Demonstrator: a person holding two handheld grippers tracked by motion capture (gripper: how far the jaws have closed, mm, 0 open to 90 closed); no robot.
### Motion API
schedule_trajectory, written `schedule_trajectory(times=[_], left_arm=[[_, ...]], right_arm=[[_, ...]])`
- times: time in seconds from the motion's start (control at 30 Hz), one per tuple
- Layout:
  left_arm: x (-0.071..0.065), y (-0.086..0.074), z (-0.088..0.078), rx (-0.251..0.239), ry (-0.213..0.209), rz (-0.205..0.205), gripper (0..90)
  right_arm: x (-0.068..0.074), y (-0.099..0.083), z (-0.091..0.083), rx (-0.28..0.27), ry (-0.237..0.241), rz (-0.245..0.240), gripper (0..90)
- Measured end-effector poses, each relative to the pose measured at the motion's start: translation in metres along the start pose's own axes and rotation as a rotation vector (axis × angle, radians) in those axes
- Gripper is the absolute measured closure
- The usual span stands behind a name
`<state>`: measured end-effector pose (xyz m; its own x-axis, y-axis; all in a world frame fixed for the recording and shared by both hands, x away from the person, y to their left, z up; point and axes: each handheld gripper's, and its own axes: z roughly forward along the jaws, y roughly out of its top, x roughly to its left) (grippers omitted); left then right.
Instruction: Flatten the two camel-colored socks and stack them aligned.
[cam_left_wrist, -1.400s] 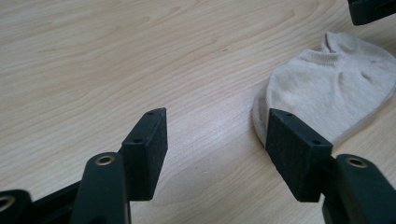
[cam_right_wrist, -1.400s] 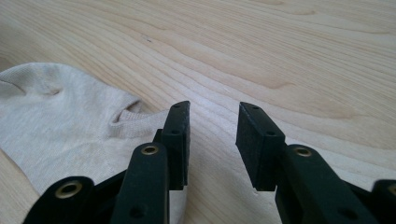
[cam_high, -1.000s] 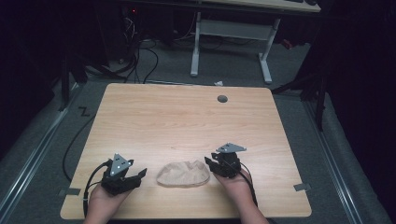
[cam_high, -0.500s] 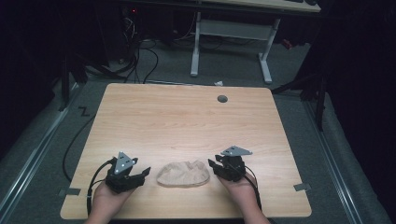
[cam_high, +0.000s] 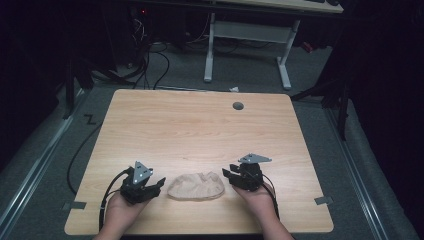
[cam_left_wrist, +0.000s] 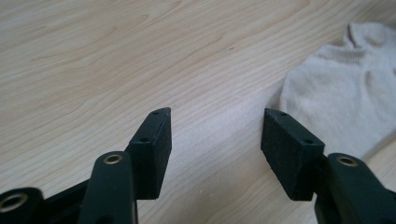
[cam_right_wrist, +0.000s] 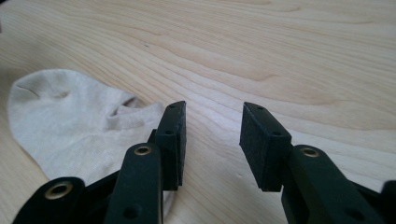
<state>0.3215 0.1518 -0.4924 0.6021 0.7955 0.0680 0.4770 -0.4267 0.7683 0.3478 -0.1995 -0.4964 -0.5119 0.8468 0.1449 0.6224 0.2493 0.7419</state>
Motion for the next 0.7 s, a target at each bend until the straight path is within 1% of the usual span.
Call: schedule_trajectory(times=[0.03,0.07,0.13,0.2,0.3,0.37,0.47,0.53,0.57,0.7], left_arm=[[0.000,-0.001,-0.003,-0.006,0.000,-0.007,43.5],[0.000,-0.002,-0.006,-0.011,0.000,-0.014,43.6],[0.001,-0.005,-0.010,-0.017,0.004,-0.016,43.6],[0.003,-0.006,-0.013,-0.018,0.000,-0.014,43.6],[0.007,-0.006,-0.013,-0.026,-0.007,-0.027,43.6],[0.010,-0.006,-0.012,-0.018,-0.013,-0.030,43.6],[0.011,-0.007,-0.009,-0.009,-0.021,-0.044,43.6],[0.010,-0.007,-0.009,-0.004,-0.024,-0.035,43.6],[0.008,-0.007,-0.009,-0.009,-0.021,-0.032,43.6],[0.006,-0.006,-0.011,-0.015,-0.019,-0.018,43.7]], right_arm=[[0.002,-0.001,-0.003,0.002,-0.018,-0.011,61.8],[0.003,-0.001,-0.005,-0.002,-0.025,-0.012,61.8],[0.005,-0.001,-0.010,-0.016,-0.038,-0.015,61.8],[0.008,0.000,-0.012,-0.034,-0.044,-0.005,61.9],[0.010,0.002,-0.007,-0.026,-0.046,-0.014,61.9],[0.010,0.003,-0.002,-0.012,-0.043,-0.021,61.8],[0.009,0.002,0.002,0.006,-0.041,-0.015,61.8],[0.009,0.002,0.001,0.006,-0.038,-0.016,61.8],[0.008,0.002,0.000,-0.004,-0.039,-0.023,61.8],[0.008,0.002,-0.004,-0.015,-0.039,-0.020,61.8]])
